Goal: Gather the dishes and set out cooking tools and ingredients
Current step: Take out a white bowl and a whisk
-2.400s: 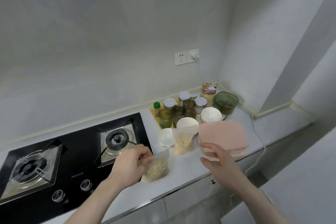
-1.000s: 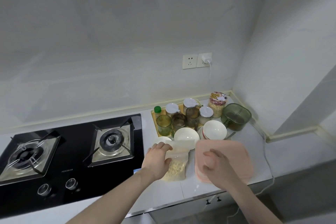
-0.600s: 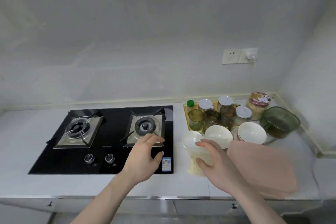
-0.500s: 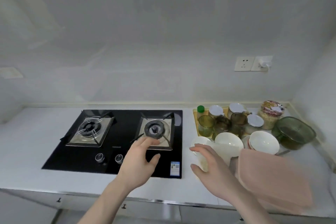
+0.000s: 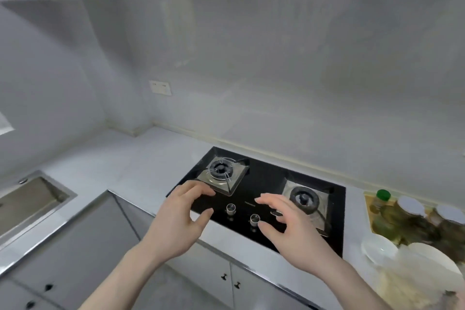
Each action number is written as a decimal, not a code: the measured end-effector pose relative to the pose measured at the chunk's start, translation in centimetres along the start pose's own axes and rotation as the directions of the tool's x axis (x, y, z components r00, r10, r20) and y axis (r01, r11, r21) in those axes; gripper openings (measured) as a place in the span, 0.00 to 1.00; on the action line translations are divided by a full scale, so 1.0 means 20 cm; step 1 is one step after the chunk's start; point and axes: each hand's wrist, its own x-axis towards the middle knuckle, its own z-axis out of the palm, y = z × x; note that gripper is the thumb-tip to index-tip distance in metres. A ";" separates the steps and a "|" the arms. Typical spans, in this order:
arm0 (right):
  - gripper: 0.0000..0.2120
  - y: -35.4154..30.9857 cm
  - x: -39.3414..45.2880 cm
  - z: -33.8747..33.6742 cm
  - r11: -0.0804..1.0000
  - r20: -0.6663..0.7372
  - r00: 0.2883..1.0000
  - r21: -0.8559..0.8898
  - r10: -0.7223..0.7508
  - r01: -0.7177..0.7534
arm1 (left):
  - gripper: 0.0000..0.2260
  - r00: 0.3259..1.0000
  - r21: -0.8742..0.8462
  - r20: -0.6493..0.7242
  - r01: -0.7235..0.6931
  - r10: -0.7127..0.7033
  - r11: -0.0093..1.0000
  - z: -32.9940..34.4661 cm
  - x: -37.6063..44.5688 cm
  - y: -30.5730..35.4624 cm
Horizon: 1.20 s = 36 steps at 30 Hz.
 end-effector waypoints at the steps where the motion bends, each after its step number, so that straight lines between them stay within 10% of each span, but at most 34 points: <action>1: 0.18 -0.08 0.03 0.06 1.000 0.010 1.000 0.005 -0.021 0.021 | 0.14 1.000 0.010 -0.019 0.011 -0.010 1.000 -0.09 -0.03 -0.06; 20: 0.19 -1.07 0.55 0.84 0.954 0.092 0.952 0.087 -0.293 0.286 | 0.13 0.965 0.155 -0.243 0.138 -0.098 0.978 -1.14 -0.46 -0.82; 36: 0.19 -1.00 1.22 1.22 0.970 0.156 0.963 0.140 -0.221 0.200 | 0.15 0.971 0.181 -0.129 0.221 -0.199 0.958 -1.23 -0.10 -1.44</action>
